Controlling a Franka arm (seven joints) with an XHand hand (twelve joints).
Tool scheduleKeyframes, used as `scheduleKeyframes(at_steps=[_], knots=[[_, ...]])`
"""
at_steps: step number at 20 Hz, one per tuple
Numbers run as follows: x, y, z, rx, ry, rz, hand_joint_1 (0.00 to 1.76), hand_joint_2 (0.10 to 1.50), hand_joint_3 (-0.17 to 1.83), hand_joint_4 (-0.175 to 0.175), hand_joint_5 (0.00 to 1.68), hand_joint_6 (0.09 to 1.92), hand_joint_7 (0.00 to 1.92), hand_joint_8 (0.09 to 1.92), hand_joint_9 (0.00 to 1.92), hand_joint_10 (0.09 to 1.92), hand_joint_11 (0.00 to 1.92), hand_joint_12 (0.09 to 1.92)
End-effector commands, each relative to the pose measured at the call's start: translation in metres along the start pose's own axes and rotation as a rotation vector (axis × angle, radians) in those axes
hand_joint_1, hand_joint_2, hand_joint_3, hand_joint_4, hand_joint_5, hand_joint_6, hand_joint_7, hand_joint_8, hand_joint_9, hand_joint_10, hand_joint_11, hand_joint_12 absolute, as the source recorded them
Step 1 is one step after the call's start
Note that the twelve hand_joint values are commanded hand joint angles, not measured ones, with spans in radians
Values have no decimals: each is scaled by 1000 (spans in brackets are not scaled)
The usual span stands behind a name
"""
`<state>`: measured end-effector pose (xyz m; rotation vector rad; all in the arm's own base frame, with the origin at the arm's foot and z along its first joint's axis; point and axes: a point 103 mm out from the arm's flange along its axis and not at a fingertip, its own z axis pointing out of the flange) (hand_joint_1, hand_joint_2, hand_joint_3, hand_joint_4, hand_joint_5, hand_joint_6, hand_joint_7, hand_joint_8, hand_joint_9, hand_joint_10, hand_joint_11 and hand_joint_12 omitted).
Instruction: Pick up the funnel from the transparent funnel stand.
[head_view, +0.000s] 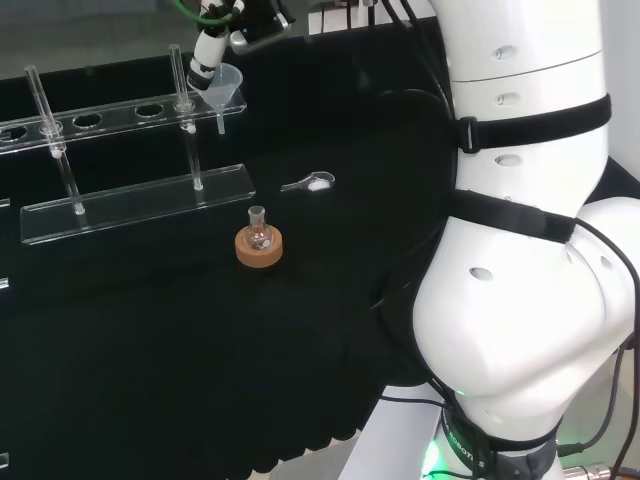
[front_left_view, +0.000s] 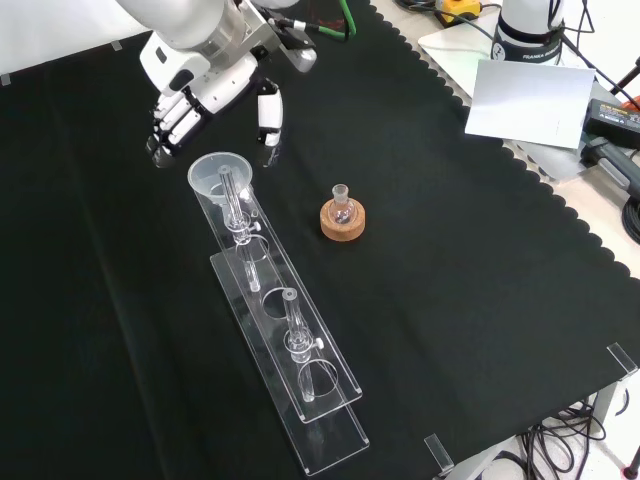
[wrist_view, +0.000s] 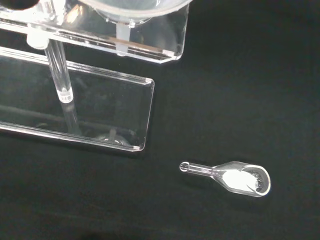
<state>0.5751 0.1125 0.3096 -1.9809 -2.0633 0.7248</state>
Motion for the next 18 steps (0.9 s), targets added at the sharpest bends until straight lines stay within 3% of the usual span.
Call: scheduleKeyframes(at_steps=[1, 9, 13, 18], knots=[[7, 10, 6, -1, -11, -15, 622, 722, 240, 22, 0, 87, 0, 273, 24, 926, 312, 1518], [10, 21, 13, 26, -8, -51, 688, 695, 275, 62, 51, 87, 0, 340, 38, 950, 376, 1496], [13, 24, 14, 37, -3, -63, 696, 678, 308, 72, 76, 87, 0, 445, 86, 944, 427, 1474], [15, 29, 18, 48, -10, -63, 711, 664, 332, 78, 85, 87, 0, 413, 98, 939, 469, 1458]])
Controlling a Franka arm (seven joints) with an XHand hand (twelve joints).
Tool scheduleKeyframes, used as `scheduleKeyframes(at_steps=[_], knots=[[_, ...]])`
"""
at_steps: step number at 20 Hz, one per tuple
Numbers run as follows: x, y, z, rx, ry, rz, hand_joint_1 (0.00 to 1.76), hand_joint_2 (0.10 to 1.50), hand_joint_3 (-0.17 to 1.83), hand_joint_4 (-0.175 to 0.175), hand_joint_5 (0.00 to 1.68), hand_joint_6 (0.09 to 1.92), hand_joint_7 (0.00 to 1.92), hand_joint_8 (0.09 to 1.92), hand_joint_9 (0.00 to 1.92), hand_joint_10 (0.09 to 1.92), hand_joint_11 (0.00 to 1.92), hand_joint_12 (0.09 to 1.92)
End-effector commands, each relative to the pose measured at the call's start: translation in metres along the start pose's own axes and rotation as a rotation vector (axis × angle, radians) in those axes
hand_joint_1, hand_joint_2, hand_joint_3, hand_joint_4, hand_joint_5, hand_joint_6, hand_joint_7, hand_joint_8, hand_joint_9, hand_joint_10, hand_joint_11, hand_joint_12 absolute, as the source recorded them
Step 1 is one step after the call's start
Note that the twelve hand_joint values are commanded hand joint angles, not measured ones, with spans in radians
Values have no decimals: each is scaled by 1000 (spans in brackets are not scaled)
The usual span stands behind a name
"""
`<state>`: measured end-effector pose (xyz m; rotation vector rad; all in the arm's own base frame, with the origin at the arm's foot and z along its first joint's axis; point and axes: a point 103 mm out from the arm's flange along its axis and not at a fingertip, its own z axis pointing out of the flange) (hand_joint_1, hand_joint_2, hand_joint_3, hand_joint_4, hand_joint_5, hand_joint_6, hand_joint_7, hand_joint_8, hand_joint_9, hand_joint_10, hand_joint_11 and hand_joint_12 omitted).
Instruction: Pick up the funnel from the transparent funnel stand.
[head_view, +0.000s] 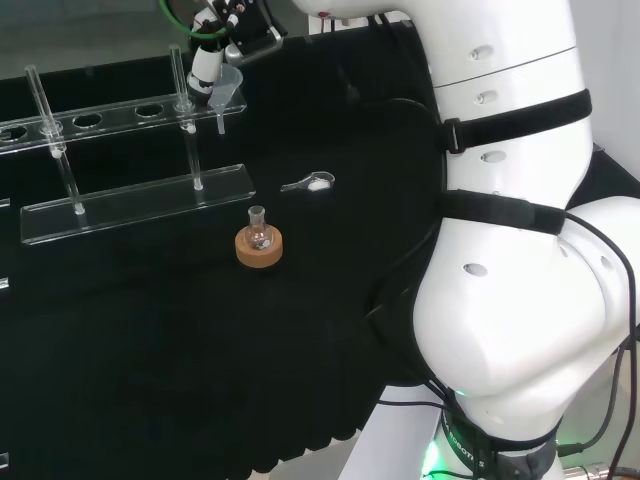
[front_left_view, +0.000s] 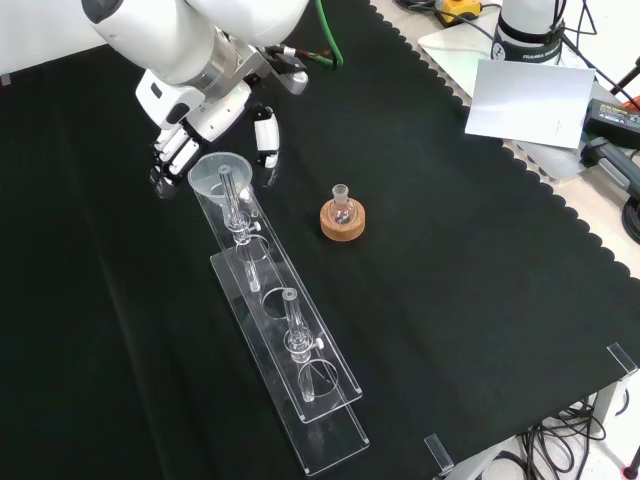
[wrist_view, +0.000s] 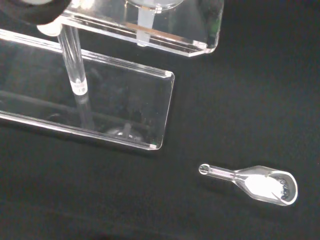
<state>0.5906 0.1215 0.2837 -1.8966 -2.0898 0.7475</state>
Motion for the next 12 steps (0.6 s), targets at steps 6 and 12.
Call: scheduleKeyframes(at_steps=[6, 12], knots=[[1, 6, 8, 22, -9, -3, 725, 644, 376, 74, 116, 87, 0, 562, 157, 929, 514, 1430], [1, 8, 13, 5, -45, 11, 727, 624, 427, 60, 200, 87, 71, 687, 307, 851, 553, 1406]])
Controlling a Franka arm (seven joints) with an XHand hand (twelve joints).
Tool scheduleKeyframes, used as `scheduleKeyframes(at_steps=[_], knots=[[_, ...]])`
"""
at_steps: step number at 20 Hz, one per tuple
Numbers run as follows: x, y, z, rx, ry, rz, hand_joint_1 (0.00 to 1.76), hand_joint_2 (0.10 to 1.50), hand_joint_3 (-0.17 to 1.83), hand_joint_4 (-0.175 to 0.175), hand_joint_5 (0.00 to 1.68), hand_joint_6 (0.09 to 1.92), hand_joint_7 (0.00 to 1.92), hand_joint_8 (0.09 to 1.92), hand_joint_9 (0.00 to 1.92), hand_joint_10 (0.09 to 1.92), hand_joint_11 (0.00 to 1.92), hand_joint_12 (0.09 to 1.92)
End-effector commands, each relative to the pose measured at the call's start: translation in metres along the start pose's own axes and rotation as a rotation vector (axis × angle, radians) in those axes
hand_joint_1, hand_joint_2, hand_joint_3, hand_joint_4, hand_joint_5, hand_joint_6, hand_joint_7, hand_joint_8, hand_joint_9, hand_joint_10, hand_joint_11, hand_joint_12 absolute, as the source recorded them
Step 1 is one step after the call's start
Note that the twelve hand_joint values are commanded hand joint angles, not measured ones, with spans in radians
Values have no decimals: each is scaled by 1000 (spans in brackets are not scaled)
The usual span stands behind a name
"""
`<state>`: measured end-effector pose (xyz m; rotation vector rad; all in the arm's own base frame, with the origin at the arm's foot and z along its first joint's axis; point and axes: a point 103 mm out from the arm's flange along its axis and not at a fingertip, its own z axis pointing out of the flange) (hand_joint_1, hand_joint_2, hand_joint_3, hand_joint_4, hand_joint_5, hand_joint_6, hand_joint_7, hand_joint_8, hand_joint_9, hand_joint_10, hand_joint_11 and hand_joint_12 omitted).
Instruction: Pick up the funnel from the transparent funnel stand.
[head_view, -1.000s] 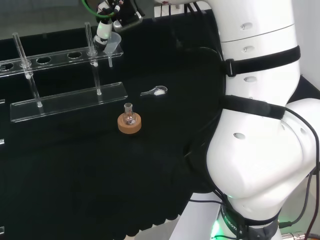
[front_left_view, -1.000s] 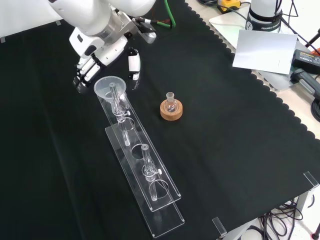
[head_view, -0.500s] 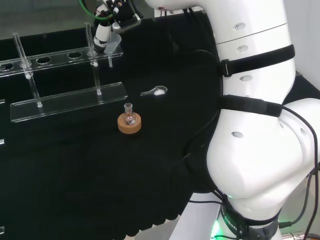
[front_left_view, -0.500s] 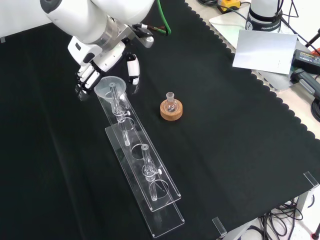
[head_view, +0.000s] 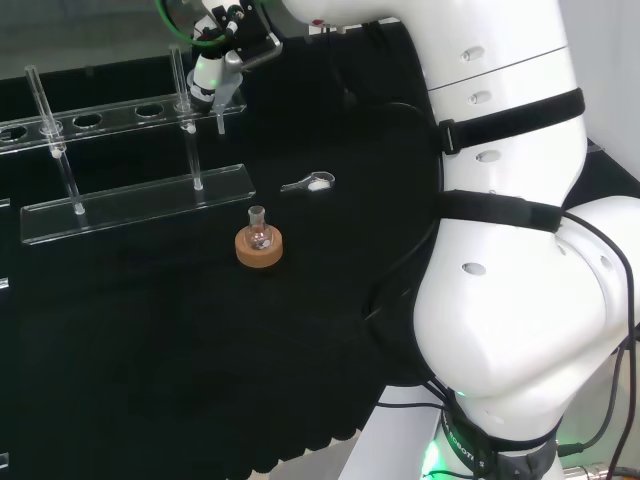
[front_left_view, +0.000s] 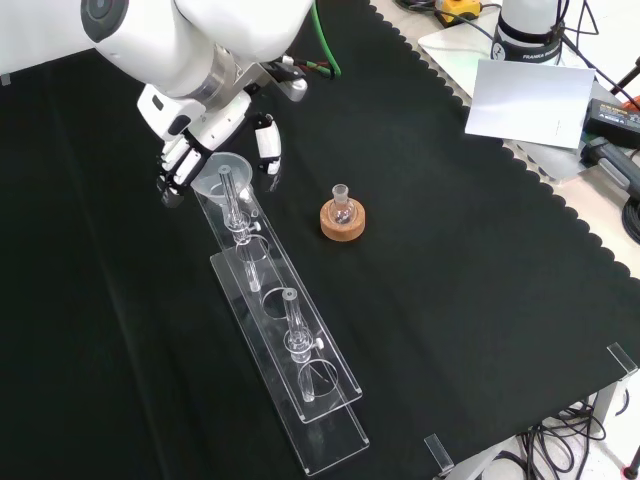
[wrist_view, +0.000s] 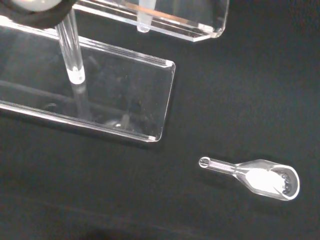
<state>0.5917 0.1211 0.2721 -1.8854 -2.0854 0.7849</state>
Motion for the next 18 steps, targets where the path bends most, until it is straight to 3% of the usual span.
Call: scheduleKeyframes(at_steps=[1, 9, 12, 13, 15, 18], knots=[[-1, 2, 5, -20, -33, 15, 727, 623, 431, 57, 216, 87, 93, 697, 328, 843, 559, 1404], [-3, 0, 7, -57, -70, 43, 727, 629, 466, 38, 310, 87, 225, 695, 465, 736, 598, 1374], [-5, -8, 1, -191, -90, 78, 746, 649, 493, 19, 419, 87, 398, 686, 658, 629, 649, 1328], [-4, -14, -3, -270, -101, 94, 768, 665, 508, 8, 514, 87, 531, 685, 783, 588, 693, 1296], [-2, -25, -11, -379, -132, 110, 814, 692, 539, -9, 742, 275, 804, 672, 1034, 498, 800, 1223], [0, -36, -21, -413, -163, 110, 868, 711, 566, -36, 842, 569, 993, 675, 1238, 407, 932, 1115]])
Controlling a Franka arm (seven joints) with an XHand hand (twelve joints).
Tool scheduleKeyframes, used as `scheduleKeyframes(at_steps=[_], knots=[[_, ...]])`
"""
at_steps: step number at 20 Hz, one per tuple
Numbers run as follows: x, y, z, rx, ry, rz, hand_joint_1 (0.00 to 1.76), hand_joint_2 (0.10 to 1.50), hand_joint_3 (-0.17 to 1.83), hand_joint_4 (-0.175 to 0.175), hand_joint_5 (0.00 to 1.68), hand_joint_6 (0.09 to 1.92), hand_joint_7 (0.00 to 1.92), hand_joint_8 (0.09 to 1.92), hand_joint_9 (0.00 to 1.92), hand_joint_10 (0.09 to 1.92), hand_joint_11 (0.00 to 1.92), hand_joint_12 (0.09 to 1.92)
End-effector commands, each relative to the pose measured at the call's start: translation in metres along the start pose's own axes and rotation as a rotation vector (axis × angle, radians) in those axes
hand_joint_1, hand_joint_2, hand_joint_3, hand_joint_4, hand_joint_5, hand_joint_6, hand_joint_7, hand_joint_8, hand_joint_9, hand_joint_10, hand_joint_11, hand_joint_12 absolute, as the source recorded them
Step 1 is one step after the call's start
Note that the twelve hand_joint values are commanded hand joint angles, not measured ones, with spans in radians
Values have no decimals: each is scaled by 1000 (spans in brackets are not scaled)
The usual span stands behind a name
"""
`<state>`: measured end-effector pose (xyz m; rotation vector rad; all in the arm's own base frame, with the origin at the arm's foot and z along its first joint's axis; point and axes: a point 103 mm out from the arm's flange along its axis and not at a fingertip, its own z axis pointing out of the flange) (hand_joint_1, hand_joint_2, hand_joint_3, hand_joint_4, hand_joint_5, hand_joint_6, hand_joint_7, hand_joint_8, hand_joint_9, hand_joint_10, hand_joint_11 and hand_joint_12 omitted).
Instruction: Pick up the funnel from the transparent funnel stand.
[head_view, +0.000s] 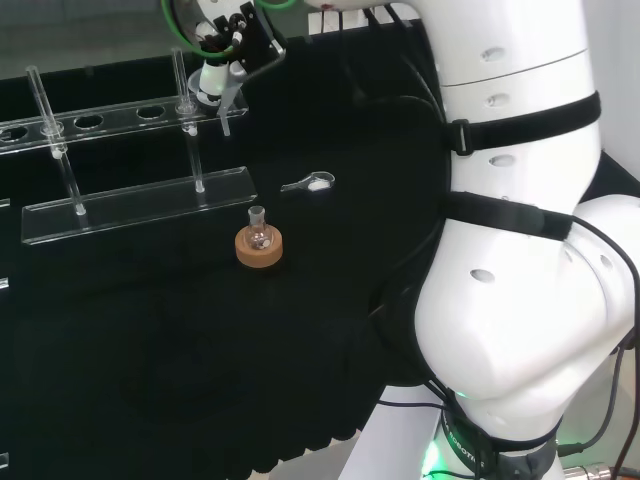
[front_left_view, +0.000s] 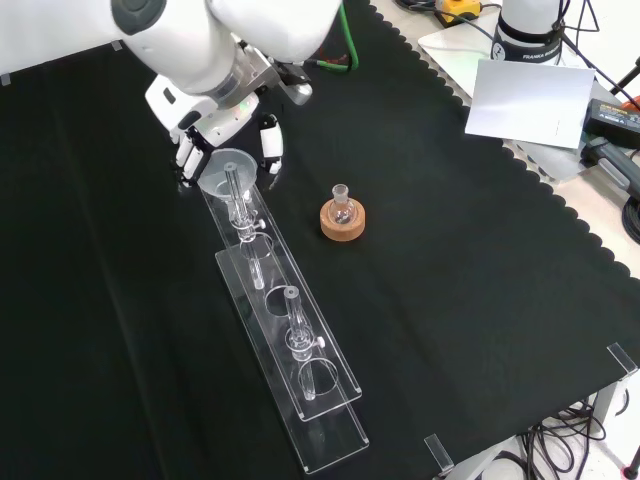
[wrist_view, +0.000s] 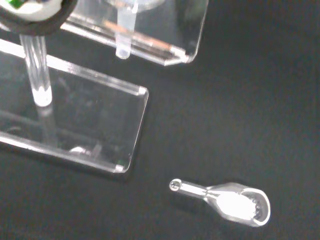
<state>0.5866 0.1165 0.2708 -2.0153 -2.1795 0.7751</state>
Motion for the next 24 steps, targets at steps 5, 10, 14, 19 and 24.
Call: scheduleKeyframes(at_steps=[5, 10, 14, 19, 24], knots=[[-4, -52, -47, -276, -84, 70, 899, 720, 580, -52, 869, 682, 1054, 690, 1327, 373, 1002, 1055], [-10, -85, -68, -269, -88, 94, 908, 718, 594, -55, 872, 710, 1056, 697, 1349, 348, 1029, 1024], [-13, -118, -79, -269, -99, 129, 909, 717, 598, -54, 872, 717, 1054, 697, 1357, 341, 1032, 1021], [-14, -145, -73, -231, -103, 167, 909, 716, 602, -54, 871, 721, 1052, 696, 1366, 337, 1033, 1021], [-13, -165, -62, -193, -104, 196, 907, 714, 606, -52, 871, 724, 1052, 695, 1375, 333, 1033, 1022]])
